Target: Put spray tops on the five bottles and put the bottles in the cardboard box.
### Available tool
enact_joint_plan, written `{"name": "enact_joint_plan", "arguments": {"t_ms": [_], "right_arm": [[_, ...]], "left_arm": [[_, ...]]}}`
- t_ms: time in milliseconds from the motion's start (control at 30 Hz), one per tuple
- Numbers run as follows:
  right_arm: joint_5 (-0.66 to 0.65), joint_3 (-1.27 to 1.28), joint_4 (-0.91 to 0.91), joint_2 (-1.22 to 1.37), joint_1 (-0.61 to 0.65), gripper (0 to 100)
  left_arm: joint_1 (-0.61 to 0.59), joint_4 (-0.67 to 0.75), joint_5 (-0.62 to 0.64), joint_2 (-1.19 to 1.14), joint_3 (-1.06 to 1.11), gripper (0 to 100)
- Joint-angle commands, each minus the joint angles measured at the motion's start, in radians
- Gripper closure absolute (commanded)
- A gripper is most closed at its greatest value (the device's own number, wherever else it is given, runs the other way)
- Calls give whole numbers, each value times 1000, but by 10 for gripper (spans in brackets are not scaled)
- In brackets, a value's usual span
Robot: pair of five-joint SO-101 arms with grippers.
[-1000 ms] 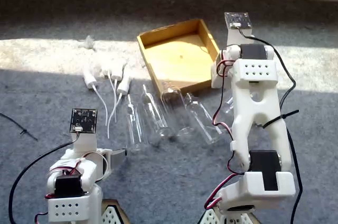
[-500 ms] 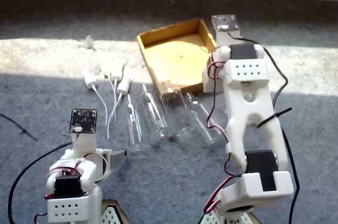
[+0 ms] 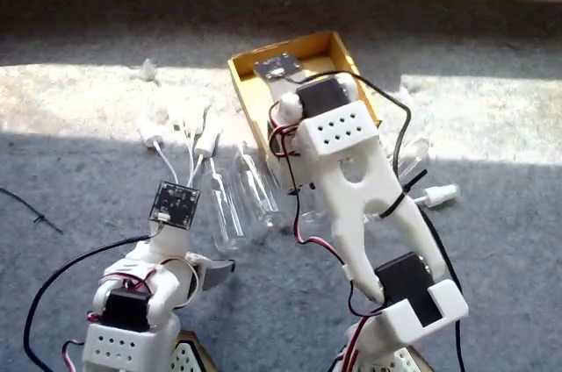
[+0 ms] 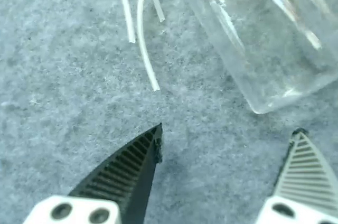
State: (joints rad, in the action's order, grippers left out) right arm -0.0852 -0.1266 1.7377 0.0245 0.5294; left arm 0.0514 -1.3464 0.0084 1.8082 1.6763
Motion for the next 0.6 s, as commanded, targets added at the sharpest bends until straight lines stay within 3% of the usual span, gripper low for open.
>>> {"name": "enact_joint_plan", "arguments": {"t_ms": [0, 567], "right_arm": [[0, -47, 22, -10, 51, 910], [0, -48, 22, -10, 62, 910]], "left_arm": [[82, -3, 8, 8, 19, 659], [81, -3, 9, 8, 19, 659]]}}
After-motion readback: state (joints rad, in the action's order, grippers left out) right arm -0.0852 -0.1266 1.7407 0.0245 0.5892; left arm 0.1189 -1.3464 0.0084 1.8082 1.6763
